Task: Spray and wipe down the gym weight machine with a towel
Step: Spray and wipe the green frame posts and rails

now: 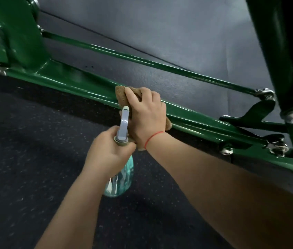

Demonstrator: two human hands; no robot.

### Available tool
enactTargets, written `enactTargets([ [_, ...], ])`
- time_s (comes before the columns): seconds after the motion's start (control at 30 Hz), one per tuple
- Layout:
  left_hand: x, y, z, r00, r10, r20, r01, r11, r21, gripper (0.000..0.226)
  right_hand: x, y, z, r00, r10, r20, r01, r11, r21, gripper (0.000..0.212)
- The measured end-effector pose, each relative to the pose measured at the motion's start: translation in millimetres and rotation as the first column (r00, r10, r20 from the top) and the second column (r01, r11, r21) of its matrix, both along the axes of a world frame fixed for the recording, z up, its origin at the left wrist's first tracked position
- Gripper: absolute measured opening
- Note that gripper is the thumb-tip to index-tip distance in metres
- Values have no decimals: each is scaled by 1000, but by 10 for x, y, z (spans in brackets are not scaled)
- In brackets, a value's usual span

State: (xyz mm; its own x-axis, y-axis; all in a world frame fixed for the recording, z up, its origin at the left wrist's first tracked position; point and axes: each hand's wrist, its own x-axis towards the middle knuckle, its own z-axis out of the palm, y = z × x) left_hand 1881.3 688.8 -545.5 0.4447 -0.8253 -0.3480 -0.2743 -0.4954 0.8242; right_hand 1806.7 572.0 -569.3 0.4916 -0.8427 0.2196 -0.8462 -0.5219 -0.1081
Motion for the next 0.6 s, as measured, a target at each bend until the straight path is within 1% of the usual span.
enactTargets([
  [0.1,152,43,39,997,27,66,-28,1000,13,8,57,-80,67,995,91,-42,-89,995,48,64],
  [0.2,153,92,95,998,51,48,-51,999,8,11,-114,-138,174,987,154,-44,-148,981,126,67],
  [0.33,28,200,135,997,44,67,-44,999,8,10,-514,-112,240,987,158,-1,-157,978,135,57],
  [0.4,-64,239,127,998,23,64,-24,1000,9,9,-854,-143,248,991,127,51,-131,987,95,53],
  [0.47,-193,282,115,998,1,57,-3,1000,26,9,-1225,-139,272,995,85,59,-87,995,39,55],
  [0.53,-315,298,91,999,-20,48,19,1000,23,9,-1485,-85,290,999,20,25,-20,1000,-9,57],
  [0.6,-425,306,79,999,-34,35,33,999,34,10,-1528,-20,248,999,-42,-30,41,998,-41,61],
])
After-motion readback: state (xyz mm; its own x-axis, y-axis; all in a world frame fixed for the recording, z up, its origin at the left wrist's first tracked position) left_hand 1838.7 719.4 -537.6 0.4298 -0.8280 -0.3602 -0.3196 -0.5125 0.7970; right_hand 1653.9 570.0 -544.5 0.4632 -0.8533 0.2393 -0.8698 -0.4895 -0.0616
